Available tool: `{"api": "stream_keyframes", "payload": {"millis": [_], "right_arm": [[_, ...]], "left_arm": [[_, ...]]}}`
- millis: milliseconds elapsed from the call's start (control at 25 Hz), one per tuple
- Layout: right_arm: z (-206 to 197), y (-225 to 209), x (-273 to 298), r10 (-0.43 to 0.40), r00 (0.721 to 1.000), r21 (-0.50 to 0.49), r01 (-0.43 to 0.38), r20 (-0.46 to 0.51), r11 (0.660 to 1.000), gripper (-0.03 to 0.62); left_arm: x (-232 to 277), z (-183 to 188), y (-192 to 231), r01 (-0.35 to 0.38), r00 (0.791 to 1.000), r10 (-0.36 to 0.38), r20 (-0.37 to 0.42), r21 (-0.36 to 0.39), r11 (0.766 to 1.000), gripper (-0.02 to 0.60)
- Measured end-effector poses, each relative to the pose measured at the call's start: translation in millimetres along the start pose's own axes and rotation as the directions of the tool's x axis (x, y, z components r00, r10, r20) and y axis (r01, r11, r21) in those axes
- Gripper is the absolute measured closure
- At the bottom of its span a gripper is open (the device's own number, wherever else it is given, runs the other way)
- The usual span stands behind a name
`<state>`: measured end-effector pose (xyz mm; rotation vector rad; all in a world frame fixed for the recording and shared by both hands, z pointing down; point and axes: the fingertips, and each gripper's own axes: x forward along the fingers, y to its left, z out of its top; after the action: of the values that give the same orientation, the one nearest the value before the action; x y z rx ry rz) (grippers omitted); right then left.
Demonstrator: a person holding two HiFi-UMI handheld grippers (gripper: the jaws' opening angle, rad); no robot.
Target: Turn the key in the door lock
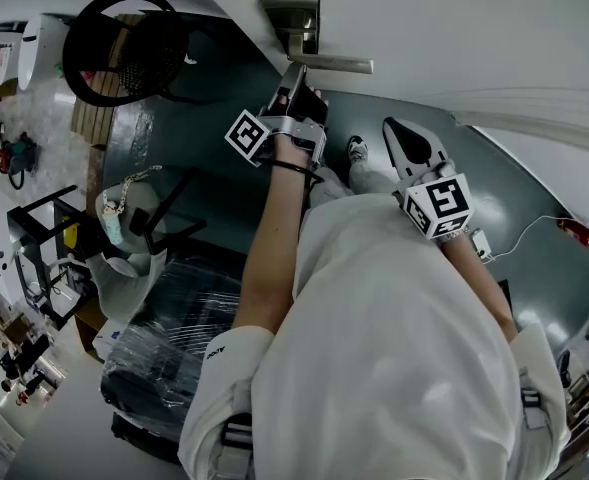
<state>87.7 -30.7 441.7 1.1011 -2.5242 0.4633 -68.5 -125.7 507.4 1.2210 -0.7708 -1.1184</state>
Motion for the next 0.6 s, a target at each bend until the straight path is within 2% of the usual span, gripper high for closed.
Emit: {"api": "stream_keyframes", "payload": {"millis": [40, 120, 240, 320, 520, 600], "right_arm": [[0.1, 1.1, 0.6, 0.002, 1.000, -0.001, -0.002, 0.000, 1.000, 0.597], [0.8, 2.6, 1.8, 0.004, 1.000, -0.002, -0.004, 0.001, 1.000, 0.598], [2.9, 3.1, 3.0, 0.001, 1.000, -0.003, -0.001, 0.005, 1.000, 0.597], [4.9, 3.1, 3.7, 0.001, 1.000, -0.003, -0.001, 0.009, 1.000, 0.598], [11.9, 9.8, 7.7, 0.028, 1.000, -0.016, -0.027, 0.014, 1.000, 0.598], [14.2, 15.7, 11.3, 0.050, 0.999, -0.028, -0.049, 0.017, 0.998, 0.598]], "left_arm": [[-0.5, 0.4, 1.0, 0.013, 1.000, -0.013, 0.010, -0.043, 0.999, 0.535], [-0.5, 0.3, 0.8, 0.023, 1.000, -0.022, 0.008, -0.050, 0.998, 0.532], [0.3, -0.7, -3.1, -0.002, 0.999, 0.004, -0.032, 0.090, 0.996, 0.532], [0.5, -1.8, -7.0, -0.017, 0.997, 0.030, -0.065, 0.195, 0.981, 0.532], [-10.7, -5.4, -12.9, -0.040, 0.988, 0.085, -0.126, 0.323, 0.946, 0.532], [-20.0, -5.7, -13.9, -0.065, 0.983, 0.126, -0.132, 0.390, 0.919, 0.532]]}}
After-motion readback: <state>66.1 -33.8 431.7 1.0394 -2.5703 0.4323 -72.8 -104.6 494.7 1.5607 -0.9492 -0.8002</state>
